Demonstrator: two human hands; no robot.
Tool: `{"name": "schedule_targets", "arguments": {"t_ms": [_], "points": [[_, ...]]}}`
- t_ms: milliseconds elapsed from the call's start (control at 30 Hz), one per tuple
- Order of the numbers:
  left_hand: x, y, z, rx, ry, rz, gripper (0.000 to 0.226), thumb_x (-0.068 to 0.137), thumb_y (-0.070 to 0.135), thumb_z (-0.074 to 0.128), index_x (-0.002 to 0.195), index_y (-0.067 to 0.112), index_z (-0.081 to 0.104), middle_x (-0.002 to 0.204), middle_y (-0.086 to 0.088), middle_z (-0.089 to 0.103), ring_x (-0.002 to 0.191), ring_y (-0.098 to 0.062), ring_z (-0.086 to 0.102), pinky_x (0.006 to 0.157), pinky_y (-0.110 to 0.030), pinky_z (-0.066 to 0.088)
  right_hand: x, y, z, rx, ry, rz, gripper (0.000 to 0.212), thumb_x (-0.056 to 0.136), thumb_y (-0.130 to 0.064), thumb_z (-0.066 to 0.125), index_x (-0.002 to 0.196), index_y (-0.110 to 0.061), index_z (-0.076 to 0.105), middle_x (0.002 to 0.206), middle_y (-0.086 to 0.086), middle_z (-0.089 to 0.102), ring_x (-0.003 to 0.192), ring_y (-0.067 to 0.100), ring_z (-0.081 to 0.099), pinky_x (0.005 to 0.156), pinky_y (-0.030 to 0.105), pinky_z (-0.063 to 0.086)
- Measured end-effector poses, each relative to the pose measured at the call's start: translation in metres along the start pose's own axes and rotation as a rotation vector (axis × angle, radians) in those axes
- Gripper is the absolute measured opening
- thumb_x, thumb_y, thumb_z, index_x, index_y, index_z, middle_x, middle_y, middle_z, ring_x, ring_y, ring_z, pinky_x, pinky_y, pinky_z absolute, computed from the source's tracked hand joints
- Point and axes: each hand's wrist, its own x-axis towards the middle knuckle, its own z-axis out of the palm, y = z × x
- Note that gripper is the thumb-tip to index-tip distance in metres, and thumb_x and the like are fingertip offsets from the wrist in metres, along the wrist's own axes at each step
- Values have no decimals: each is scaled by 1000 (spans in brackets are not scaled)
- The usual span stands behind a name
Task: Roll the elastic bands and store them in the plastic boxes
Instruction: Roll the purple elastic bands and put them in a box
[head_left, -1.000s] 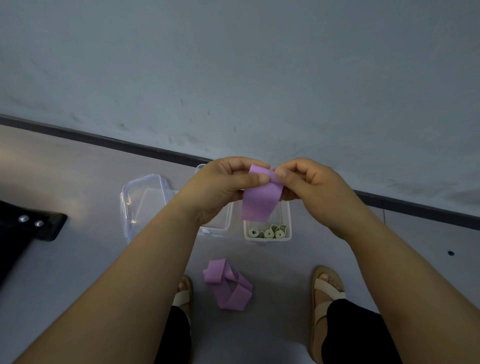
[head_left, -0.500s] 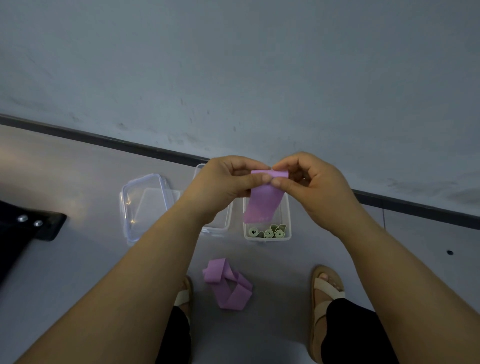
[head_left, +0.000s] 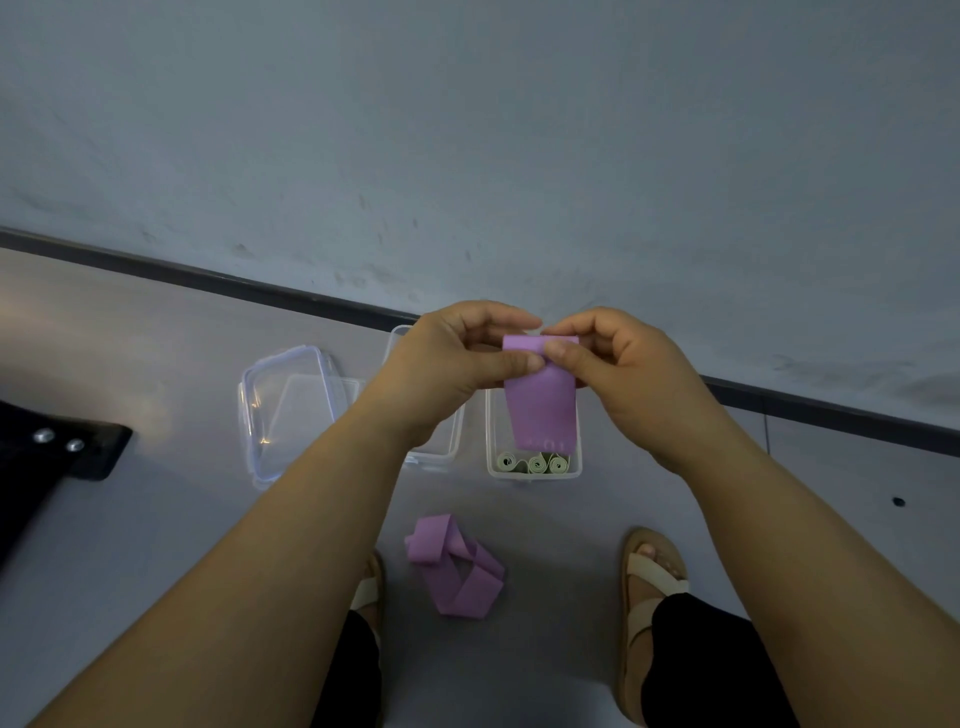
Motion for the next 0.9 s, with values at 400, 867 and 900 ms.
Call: {"name": "schedule_targets", "arguments": {"t_ms": [400,867,900], "points": [[1,-2,-3,19,-8,-13,18,80,3,67,94,13,67,85,-1,72,77,-8,68,72,-20,56,1,1,-1,143,15,74,7,88,-25,59,93,-30,58,94,0,65,83,9,65,75,23,56],[3,-1,-1,17,-20,-76,19,86,18,64,102,9,67,86,-2,72,76,-7,69,64,-17,53,3,3,-2,150,43,94,3,89,-26,57,92,-27,59,94,-4,66,85,10,65,69,17,55],[3,-1,-1,22,-21,-75,19,86,19,63,102,8,68,87,-2,72,76,-7,69,65,-17,54,3,3,-3,150,43,86,4,89,-25,58,91,-28,59,94,-4,65,85,9,65,68,16,55]]}}
